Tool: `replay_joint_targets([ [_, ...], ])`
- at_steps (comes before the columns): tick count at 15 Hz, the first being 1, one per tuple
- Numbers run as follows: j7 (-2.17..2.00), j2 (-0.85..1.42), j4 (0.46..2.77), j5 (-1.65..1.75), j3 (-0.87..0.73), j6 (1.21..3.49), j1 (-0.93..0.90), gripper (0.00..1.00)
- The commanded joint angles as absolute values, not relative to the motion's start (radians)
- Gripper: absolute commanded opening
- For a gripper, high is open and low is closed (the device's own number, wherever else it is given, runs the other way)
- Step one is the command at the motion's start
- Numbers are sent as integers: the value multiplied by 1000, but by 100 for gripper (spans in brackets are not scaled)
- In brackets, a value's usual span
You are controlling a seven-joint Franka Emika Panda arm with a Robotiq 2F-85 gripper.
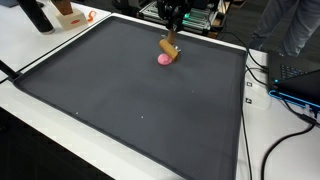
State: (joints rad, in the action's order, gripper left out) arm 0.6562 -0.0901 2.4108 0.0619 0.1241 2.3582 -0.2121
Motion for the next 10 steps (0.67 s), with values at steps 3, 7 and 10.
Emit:
replay_joint_targets([
  [3, 699, -48, 2410, 20, 127, 2369, -198, 24],
  [7, 674, -16, 2404, 52, 131, 2389, -190, 24],
  [10, 655, -4, 2402, 74, 133, 2408, -188, 24],
])
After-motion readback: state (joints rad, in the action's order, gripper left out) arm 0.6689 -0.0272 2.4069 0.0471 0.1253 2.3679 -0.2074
